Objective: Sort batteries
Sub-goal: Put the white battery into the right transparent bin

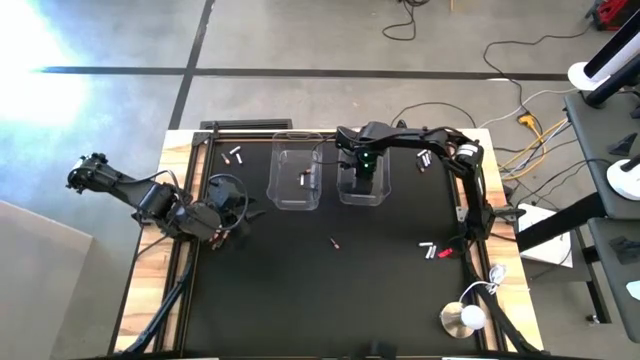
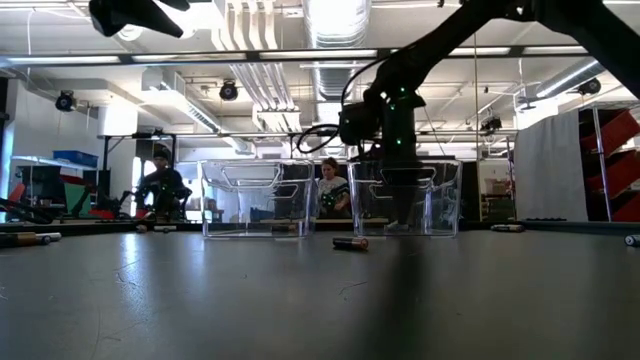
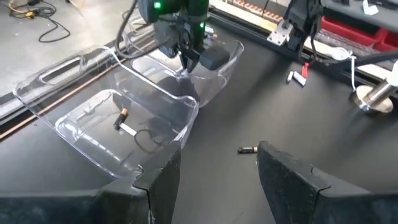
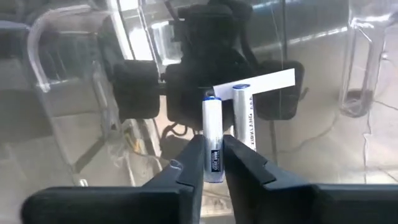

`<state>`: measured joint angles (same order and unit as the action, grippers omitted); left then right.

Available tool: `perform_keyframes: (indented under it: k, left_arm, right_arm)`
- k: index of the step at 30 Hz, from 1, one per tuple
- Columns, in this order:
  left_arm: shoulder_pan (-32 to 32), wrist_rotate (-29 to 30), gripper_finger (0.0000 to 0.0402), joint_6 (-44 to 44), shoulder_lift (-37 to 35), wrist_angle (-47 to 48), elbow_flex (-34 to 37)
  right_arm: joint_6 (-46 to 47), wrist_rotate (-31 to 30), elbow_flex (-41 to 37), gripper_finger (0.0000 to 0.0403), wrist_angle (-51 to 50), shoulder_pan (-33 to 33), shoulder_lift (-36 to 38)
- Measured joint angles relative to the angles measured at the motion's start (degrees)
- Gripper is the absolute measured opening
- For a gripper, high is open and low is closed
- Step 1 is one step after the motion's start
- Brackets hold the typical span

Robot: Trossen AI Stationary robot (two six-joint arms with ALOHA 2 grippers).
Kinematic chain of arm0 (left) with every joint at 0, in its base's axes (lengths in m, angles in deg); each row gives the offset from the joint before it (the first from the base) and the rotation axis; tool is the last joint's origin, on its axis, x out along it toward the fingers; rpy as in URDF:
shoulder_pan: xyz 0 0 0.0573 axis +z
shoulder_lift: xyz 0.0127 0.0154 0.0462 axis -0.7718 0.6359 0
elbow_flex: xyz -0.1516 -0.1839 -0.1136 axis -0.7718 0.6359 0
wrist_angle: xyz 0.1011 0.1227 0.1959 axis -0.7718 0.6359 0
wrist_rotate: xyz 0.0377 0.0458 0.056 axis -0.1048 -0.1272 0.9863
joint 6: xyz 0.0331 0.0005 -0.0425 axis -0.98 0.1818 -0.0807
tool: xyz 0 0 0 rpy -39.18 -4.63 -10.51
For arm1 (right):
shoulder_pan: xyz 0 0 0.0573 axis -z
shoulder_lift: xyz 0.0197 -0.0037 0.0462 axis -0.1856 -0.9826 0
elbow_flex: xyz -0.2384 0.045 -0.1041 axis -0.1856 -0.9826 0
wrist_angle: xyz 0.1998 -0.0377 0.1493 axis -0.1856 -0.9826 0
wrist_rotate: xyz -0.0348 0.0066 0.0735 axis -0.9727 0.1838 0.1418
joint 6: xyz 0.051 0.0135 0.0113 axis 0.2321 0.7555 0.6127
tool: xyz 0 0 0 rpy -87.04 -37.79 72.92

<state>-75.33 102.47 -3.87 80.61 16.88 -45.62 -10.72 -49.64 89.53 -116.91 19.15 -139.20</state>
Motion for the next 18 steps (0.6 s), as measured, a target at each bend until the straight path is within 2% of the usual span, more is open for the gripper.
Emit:
perform_keyframes:
  k: [4,8,13,18]
  left_arm:
    - [-0.26,1.32,0.0190,-1.13,-0.01,-1.97,-1.12]
    - [-0.79,1.43,0.0190,-4.56,-0.04,-4.21,-2.53]
    - [-0.79,2.08,0.0190,-10.46,-0.04,-7.92,-3.08]
    - [-0.76,2.90,0.0190,-14.38,0.03,-12.31,-3.08]
  right_arm:
    - [0.40,-0.81,-0.02,0.0104,-0.84,-0.13,1.35]
    - [2.69,-0.78,-0.02,0.0135,-2.52,-0.60,6.17]
    - [6.96,-0.44,-0.04,0.0154,-5.90,-3.97,17.40]
    - [13.58,0.79,-1.02,0.0159,-9.84,-12.31,30.41]
